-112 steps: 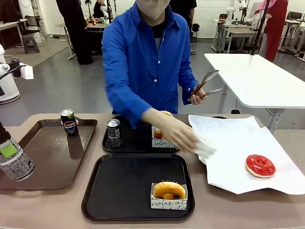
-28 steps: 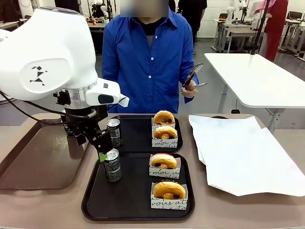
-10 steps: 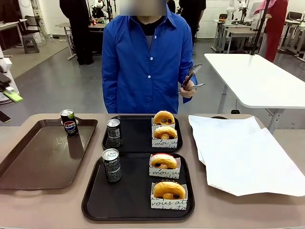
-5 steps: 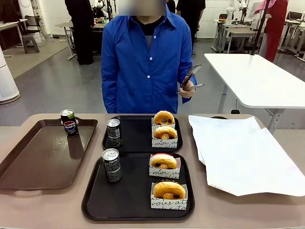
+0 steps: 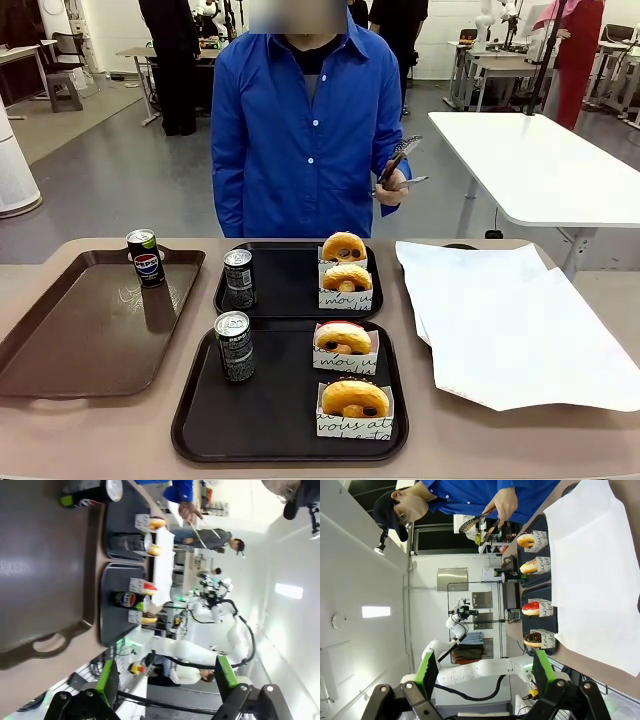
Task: Set up donuts and drinks on trays.
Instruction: Pick up one Pepsi coke from the Handle tray and place it on the Flat Tray without a Pepsi coke.
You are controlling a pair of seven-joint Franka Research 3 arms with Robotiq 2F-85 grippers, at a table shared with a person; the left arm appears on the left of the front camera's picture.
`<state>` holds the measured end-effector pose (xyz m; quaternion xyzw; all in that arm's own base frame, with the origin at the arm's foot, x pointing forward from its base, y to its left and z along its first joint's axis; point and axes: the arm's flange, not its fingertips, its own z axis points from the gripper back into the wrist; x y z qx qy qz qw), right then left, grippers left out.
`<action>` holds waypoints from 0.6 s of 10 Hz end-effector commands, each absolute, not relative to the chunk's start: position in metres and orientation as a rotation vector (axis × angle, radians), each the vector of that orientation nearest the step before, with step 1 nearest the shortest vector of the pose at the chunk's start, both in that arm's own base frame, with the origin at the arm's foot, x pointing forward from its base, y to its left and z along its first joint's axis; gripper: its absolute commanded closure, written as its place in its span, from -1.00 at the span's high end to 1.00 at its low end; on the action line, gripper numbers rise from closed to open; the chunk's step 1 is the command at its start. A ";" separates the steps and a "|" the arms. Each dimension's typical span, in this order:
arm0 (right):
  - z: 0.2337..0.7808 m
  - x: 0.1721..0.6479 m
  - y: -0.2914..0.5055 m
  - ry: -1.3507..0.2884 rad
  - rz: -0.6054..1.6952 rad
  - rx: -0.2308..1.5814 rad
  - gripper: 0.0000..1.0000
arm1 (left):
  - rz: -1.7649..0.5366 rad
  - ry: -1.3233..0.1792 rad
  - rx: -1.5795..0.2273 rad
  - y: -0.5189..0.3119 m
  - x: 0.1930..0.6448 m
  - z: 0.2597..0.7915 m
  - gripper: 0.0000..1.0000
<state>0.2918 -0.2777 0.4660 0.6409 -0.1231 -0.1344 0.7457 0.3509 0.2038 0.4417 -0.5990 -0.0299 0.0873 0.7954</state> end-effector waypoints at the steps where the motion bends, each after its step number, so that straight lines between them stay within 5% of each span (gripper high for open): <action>1: 0.468 0.291 -0.277 -0.275 -0.287 1.416 1.00 | 0.164 -0.100 -1.234 0.204 0.341 0.437 1.00; 6: 0.468 0.291 -0.277 -0.275 -0.287 1.416 1.00 | 0.185 -0.076 -1.258 0.207 0.349 0.440 1.00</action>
